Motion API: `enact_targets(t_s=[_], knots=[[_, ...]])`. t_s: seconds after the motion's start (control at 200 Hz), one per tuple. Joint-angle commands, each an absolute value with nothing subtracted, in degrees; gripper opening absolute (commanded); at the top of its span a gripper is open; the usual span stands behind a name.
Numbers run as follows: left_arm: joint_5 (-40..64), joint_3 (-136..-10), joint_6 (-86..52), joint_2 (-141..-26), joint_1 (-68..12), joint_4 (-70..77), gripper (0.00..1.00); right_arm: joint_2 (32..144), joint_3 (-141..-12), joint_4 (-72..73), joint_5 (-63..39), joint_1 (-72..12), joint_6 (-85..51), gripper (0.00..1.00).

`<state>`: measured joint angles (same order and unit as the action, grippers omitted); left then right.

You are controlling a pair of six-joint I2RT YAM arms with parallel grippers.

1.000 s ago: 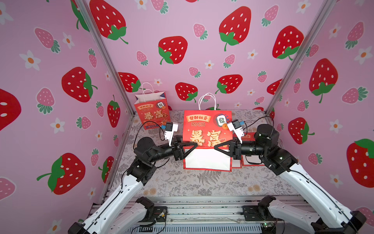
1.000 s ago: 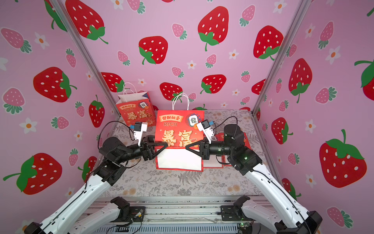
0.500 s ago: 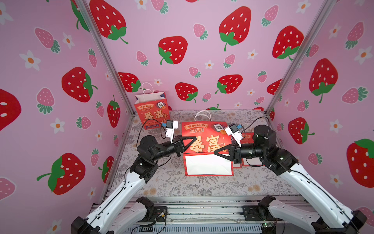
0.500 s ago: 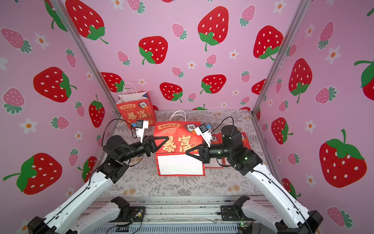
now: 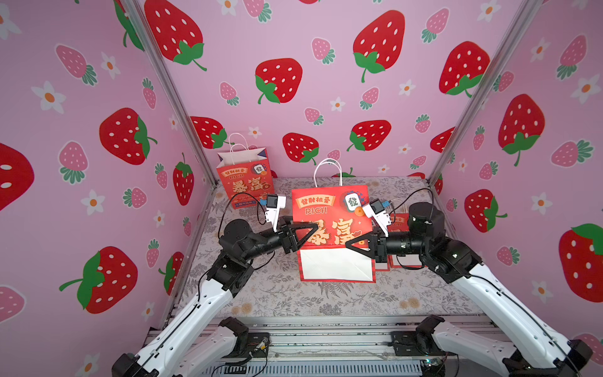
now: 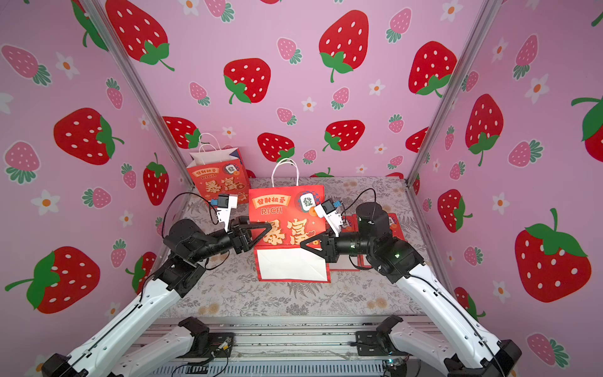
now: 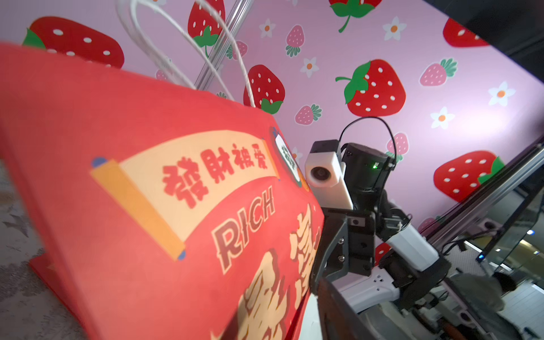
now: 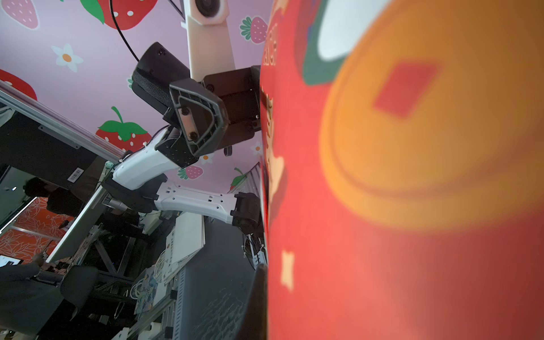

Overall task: Put away the paper bag
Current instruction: Press the paper bag.

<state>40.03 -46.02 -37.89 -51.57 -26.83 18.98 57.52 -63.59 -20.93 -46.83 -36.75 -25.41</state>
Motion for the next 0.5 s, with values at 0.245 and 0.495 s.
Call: enact_targets(t_s=[0.245, 0.495], knots=[[35.4, -47.8, -41.2, -51.7, -26.6, 23.2, 0.46, 57.7, -67.7, -31.9, -51.9, -39.1, -17.8, 0.04], [32.0, -47.3, -40.7, -50.9, -26.6, 21.5, 0.13, 58.2, -69.6, -39.0, -47.1, -39.8, -13.9, 0.08]])
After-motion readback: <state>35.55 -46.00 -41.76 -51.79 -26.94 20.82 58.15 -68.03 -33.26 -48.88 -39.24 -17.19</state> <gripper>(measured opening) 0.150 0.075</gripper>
